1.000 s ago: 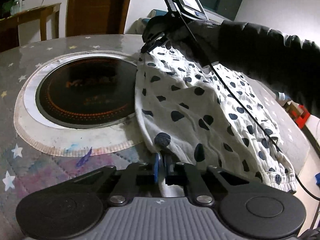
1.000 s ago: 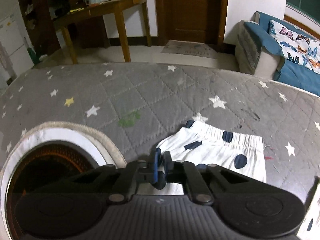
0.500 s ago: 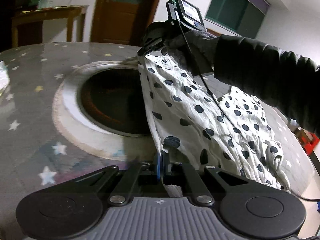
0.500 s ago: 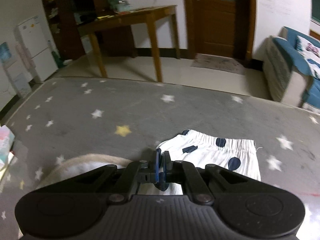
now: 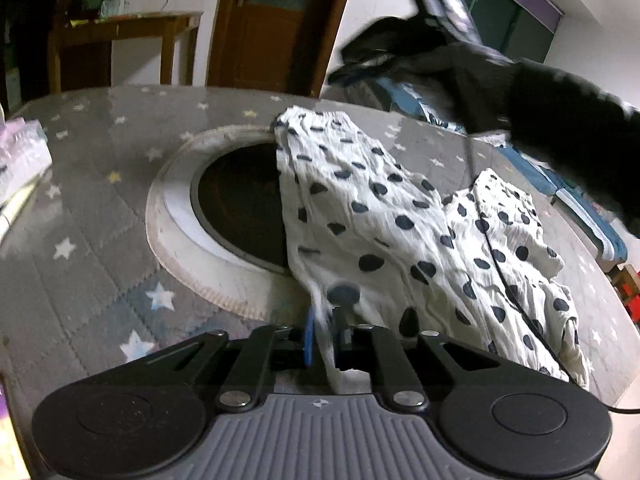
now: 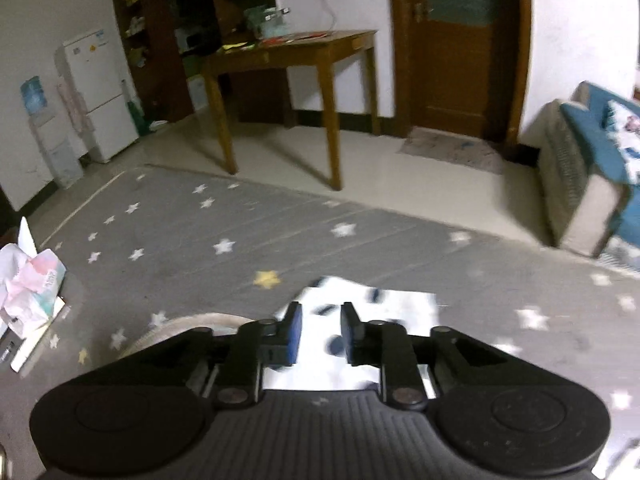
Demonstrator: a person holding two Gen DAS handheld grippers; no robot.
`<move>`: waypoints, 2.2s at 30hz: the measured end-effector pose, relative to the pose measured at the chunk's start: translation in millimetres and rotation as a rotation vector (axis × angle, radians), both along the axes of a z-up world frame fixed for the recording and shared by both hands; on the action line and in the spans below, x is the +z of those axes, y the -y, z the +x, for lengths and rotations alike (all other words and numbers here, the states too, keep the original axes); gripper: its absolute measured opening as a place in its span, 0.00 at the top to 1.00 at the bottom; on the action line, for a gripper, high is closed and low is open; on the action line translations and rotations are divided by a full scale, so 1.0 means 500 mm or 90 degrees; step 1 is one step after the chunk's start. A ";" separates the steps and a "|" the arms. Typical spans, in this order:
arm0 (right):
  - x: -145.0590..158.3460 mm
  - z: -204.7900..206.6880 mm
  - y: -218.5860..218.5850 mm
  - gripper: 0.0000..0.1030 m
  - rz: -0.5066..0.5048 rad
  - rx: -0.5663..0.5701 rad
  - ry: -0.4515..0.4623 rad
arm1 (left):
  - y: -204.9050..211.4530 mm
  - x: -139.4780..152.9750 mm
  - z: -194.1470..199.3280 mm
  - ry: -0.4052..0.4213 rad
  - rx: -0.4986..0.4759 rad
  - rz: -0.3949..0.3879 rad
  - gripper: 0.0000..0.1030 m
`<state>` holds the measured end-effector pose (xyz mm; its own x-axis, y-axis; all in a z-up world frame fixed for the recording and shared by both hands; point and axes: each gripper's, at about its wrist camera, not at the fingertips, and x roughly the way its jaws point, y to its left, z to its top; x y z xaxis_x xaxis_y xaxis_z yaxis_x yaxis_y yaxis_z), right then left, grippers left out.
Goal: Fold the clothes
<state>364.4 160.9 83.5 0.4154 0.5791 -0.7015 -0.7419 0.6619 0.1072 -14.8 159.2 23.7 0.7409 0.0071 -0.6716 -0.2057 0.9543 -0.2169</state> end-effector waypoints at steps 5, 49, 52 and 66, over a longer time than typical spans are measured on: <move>0.078 0.005 0.138 0.77 -0.023 -0.049 0.043 | 0.012 0.025 0.003 0.021 0.001 0.026 0.69; -0.183 0.067 0.597 0.57 -0.083 -0.328 -0.025 | 0.394 -0.064 0.170 -0.044 -0.448 -0.054 0.65; -0.183 0.097 0.596 0.57 -0.080 -0.341 -0.017 | 0.397 -0.065 0.166 -0.043 -0.469 -0.061 0.65; -0.190 0.163 0.585 0.55 -0.063 -0.343 0.015 | 0.401 -0.075 0.168 -0.037 -0.492 -0.087 0.64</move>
<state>445.7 -131.8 -11.6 0.6518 0.2112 -0.7284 -0.2958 0.9552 0.0123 69.2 -41.3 -13.6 0.4655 -0.5813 -0.6674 0.4910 0.7970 -0.3517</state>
